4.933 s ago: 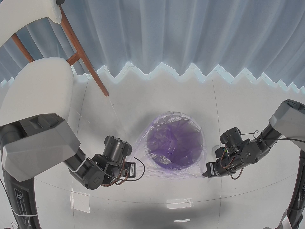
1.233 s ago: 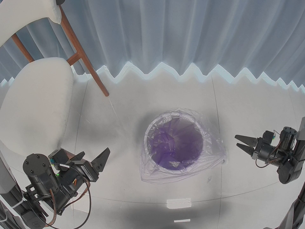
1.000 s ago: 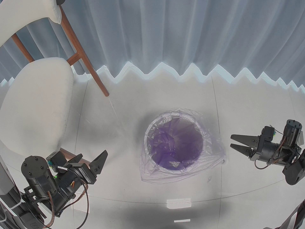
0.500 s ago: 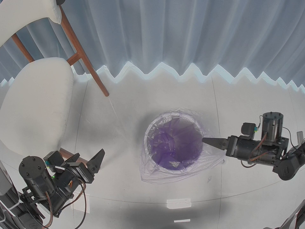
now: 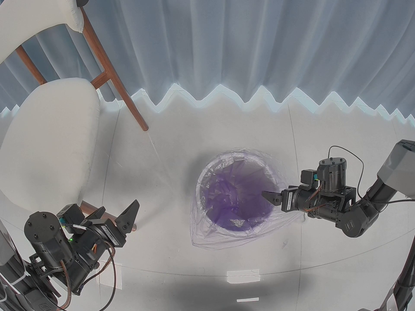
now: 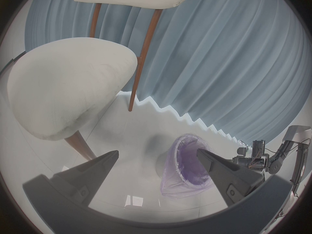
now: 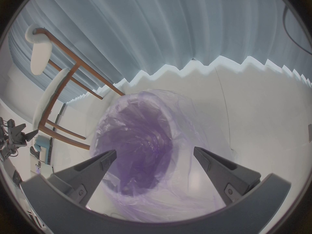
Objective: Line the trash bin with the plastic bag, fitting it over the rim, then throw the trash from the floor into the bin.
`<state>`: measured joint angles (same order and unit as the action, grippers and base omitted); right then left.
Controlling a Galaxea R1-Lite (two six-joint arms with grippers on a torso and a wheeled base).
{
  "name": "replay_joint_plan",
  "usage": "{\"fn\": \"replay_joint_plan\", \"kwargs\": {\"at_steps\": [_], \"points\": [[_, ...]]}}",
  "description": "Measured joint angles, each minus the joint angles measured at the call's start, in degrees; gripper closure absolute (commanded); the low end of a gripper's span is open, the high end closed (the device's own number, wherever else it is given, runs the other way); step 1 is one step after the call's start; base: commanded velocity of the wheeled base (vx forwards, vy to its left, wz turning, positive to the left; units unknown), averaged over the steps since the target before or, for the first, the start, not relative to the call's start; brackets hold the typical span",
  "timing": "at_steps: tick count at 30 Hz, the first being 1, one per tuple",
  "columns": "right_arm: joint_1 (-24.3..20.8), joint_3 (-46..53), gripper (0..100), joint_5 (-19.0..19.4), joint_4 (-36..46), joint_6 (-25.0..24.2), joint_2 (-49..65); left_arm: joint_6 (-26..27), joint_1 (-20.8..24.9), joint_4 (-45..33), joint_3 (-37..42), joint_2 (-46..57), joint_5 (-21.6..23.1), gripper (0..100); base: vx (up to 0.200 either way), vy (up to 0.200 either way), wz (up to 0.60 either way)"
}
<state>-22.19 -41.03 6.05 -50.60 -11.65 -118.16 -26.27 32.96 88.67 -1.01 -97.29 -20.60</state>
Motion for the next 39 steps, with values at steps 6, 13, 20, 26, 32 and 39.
{"fn": "replay_joint_plan", "kwargs": {"at_steps": [6,13,20,26,32,39], "points": [[2.86,-0.61,0,0.02,-0.63,0.38,-3.01,-0.05,0.0,-0.02,0.0,-0.04,-0.02,0,0.0,0.0,0.0],[6.01,-0.98,0,0.22,-3.72,0.11,-6.47,-0.06,-0.02,-0.1,0.02,-0.28,-0.02,0,0.0,0.0,0.0],[7.25,0.63,0,2.02,-16.29,-2.93,-10.08,-0.06,-0.02,-0.1,0.0,-0.48,-0.04,0,0.0,0.0,0.0],[8.8,5.57,0,12.45,-24.37,-9.14,-9.98,-0.06,-0.02,-0.11,0.0,-0.66,-0.04,0,0.0,0.0,0.0],[13.24,12.4,100,19.79,-28.75,-7.2,-6.03,-0.09,0.0,-0.1,0.02,-1.07,-0.02,0,0.0,0.0,0.0],[15.43,20.29,100,21.37,-35.43,2.79,-4.77,-0.06,0.05,-0.1,0.02,-1.6,0.0,0,0.0,0.0,0.0]]}}
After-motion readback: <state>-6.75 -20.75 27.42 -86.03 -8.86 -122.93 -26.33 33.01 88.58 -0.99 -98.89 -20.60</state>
